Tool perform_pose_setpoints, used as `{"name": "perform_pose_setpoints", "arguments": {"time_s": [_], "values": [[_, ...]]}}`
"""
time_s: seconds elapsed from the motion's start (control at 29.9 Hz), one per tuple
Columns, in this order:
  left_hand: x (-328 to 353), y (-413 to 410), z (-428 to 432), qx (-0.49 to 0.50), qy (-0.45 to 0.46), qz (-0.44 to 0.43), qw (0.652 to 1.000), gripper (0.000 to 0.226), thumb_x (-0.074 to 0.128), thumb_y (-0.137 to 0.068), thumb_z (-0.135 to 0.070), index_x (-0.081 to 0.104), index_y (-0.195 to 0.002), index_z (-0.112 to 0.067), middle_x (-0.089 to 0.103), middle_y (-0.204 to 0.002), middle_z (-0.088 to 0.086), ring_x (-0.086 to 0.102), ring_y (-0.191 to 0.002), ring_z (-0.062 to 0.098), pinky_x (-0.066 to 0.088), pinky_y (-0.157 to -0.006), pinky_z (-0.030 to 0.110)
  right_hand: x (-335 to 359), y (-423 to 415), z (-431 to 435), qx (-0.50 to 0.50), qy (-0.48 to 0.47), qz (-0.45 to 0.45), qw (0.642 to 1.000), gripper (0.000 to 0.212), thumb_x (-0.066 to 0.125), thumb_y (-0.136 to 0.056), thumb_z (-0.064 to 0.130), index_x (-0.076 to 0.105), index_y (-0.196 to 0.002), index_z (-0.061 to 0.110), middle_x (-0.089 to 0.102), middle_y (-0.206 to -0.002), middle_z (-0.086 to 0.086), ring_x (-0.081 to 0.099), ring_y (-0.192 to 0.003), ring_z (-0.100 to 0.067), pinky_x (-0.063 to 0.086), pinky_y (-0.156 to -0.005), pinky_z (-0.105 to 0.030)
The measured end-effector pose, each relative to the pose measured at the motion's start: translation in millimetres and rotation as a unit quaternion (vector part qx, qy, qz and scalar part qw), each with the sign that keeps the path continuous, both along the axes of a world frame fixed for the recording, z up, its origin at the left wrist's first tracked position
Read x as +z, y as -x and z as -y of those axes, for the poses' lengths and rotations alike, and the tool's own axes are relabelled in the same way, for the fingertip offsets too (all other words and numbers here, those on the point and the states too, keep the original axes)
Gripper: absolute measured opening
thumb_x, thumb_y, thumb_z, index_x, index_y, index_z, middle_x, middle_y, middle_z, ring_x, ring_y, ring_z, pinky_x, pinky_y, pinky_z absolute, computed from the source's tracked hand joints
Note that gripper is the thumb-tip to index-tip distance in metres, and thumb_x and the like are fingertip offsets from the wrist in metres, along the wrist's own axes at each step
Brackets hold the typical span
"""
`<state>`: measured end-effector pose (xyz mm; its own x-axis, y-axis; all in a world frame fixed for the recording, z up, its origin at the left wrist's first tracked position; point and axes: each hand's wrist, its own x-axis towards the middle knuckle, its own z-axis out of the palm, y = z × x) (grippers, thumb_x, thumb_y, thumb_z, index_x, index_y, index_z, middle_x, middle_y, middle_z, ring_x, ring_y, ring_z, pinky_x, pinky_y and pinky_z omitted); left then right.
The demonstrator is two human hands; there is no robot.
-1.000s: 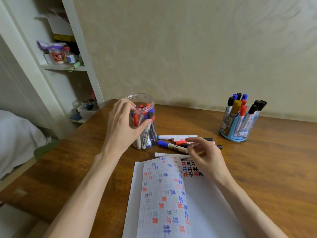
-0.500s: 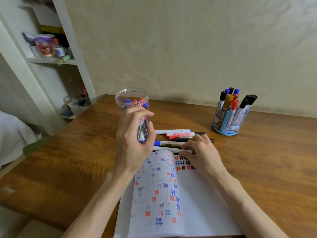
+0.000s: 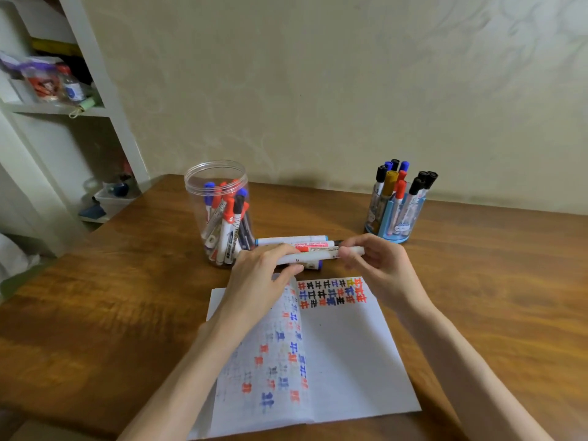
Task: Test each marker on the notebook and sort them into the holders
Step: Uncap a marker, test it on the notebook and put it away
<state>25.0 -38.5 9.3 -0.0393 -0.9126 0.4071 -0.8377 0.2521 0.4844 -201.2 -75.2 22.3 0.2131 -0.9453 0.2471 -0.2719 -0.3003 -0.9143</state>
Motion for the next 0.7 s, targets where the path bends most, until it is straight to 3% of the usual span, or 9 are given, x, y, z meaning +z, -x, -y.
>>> {"name": "perform_pose_setpoints", "arguments": {"time_s": [0.07,0.17,0.27,0.4,0.5,0.6,0.7], "values": [[1.3,5.0,1.6,-0.020,-0.023,-0.038,0.999,0.032,0.069,-0.094,-0.040,0.071,-0.124,-0.032,0.073,-0.117,-0.015,0.066,-0.108,0.004,0.059,-0.092,0.037,1.3,6.4,-7.4,-0.015,-0.035,0.054,0.998,0.017,0.075,-0.095,0.031,0.077,-0.102,0.015,0.077,-0.087,0.006,0.071,-0.079,-0.005,0.055,-0.069,-0.019],[5.1,17.4,0.8,-0.056,-0.053,-0.086,0.993,0.031,0.071,-0.093,-0.038,0.073,-0.123,-0.033,0.073,-0.108,-0.020,0.065,-0.100,-0.005,0.060,-0.082,0.024,-1.8,8.7,-17.1,-0.012,-0.140,0.152,0.978,0.027,0.078,-0.088,0.042,0.081,-0.103,0.020,0.075,-0.085,0.001,0.066,-0.079,-0.009,0.052,-0.072,-0.025],[4.7,31.4,-2.8,-0.099,-0.071,-0.097,0.988,0.030,0.073,-0.093,-0.036,0.074,-0.122,-0.034,0.073,-0.106,-0.021,0.065,-0.101,-0.005,0.057,-0.082,0.018,-9.9,-0.9,-27.3,-0.005,-0.158,0.155,0.975,0.023,0.080,-0.088,0.039,0.082,-0.095,0.018,0.077,-0.084,-0.005,0.066,-0.076,-0.016,0.052,-0.068,-0.028],[0.2,31.5,-6.1,-0.096,-0.086,-0.105,0.986,0.037,0.070,-0.092,-0.043,0.070,-0.126,-0.030,0.074,-0.102,-0.016,0.068,-0.095,0.000,0.059,-0.080,0.025,-15.8,-4.1,-30.4,-0.032,-0.143,0.171,0.974,0.028,0.077,-0.092,0.040,0.078,-0.075,0.017,0.074,-0.079,-0.015,0.062,-0.070,-0.022,0.050,-0.070,-0.040],[0.1,27.2,-9.0,-0.107,-0.095,-0.060,0.988,0.042,0.052,-0.094,-0.050,0.070,-0.123,-0.025,0.072,-0.092,-0.012,0.067,-0.086,0.004,0.056,-0.072,0.026,-18.4,-2.9,-28.4,-0.036,-0.150,0.169,0.974,0.029,0.076,-0.093,0.040,0.076,-0.079,0.014,0.077,-0.084,-0.017,0.066,-0.073,-0.023,0.054,-0.076,-0.043],[-3.3,23.4,-8.8,-0.131,-0.109,-0.033,0.985,0.029,0.045,-0.104,-0.044,0.064,-0.105,-0.022,0.065,-0.085,-0.012,0.063,-0.083,0.006,0.052,-0.068,0.032,-19.1,-6.0,-30.0,-0.014,-0.117,0.160,0.980,0.029,0.073,-0.096,0.035,0.078,-0.087,0.008,0.075,-0.080,-0.015,0.065,-0.069,-0.019,0.054,-0.070,-0.033],[-7.2,16.7,-8.0,-0.147,-0.125,-0.055,0.980,0.030,0.040,-0.109,-0.043,0.060,-0.097,-0.024,0.065,-0.083,-0.006,0.063,-0.081,0.015,0.051,-0.069,0.044,-15.3,-7.5,-30.8,0.005,-0.097,0.151,0.984,0.023,0.072,-0.097,0.029,0.079,-0.086,0.010,0.074,-0.077,-0.010,0.065,-0.069,-0.018,0.057,-0.069,-0.030]]}}
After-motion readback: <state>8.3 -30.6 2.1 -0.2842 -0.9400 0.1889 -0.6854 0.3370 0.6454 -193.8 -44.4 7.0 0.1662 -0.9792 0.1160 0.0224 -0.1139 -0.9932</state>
